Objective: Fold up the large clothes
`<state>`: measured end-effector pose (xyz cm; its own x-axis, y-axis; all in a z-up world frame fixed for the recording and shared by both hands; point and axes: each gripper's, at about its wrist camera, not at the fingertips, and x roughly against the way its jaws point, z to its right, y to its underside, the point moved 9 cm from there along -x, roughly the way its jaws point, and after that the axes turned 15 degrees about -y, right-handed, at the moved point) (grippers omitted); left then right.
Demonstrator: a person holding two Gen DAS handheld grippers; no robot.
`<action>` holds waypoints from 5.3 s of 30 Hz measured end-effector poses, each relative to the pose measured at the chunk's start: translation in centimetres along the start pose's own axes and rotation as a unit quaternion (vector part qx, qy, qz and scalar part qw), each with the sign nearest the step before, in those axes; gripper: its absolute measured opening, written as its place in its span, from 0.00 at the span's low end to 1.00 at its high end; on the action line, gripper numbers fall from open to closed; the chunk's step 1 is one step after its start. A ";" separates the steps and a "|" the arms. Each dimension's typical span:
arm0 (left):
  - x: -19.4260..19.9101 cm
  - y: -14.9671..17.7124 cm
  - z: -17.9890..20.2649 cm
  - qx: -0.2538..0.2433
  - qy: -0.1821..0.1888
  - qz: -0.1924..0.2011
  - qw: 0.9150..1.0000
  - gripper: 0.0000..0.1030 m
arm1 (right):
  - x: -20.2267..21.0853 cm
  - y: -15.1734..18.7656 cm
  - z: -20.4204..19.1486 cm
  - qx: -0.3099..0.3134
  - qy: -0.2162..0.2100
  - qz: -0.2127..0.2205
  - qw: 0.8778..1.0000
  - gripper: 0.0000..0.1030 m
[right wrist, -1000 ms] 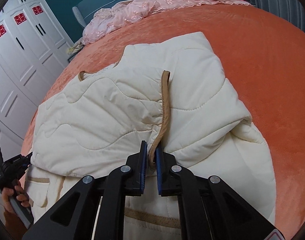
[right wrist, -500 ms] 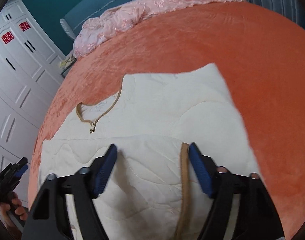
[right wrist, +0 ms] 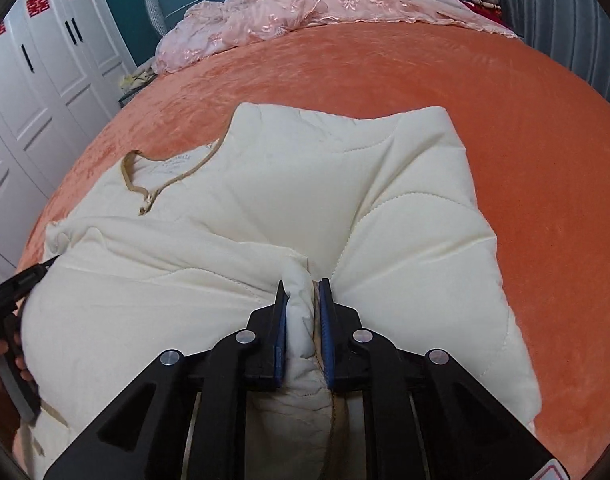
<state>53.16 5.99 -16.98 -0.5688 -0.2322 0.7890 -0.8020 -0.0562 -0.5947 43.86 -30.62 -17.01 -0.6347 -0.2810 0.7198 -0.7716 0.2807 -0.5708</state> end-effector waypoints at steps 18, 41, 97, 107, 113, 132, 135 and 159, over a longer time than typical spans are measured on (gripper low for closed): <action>8.2 0.3 2.4 -0.026 0.024 0.008 0.999 0.42 | 3.8 -3.8 -11.8 0.084 -0.042 0.043 0.995 0.35; 5.9 5.6 5.2 -0.043 -0.017 0.077 0.996 0.49 | -3.2 4.2 -12.7 0.120 -0.031 0.010 0.992 0.36; -4.8 -6.9 -0.1 0.043 -0.012 0.018 0.999 0.58 | -10.9 -12.7 -13.0 -0.042 -0.134 0.075 0.987 0.10; 6.9 -8.3 15.1 -0.057 0.154 0.048 0.985 0.58 | -2.8 -12.1 4.1 -0.088 -0.042 0.033 0.995 0.20; 6.8 -5.6 26.3 -0.155 0.147 0.035 0.976 0.58 | -5.5 -10.7 4.1 -0.061 -0.073 -0.018 0.995 0.17; 1.1 -2.5 29.0 -0.138 0.107 0.038 0.984 0.60 | -7.9 -9.8 5.1 -0.013 -0.001 0.025 1.000 0.00; 1.1 -2.5 29.0 -0.136 0.107 0.042 0.984 0.60 | -8.0 -9.9 5.3 -0.017 -0.004 0.031 0.999 0.00; -0.2 -4.8 14.0 -0.187 0.040 -0.001 0.981 0.50 | -11.1 -7.4 -8.3 0.052 -0.080 -0.127 0.987 0.09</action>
<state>59.67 -7.30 -16.51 -0.5675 -0.1539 0.8089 -0.8053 0.3082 -0.5064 57.01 -21.98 -17.52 -0.4132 -0.4740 0.7776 -0.9013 0.0904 -0.4238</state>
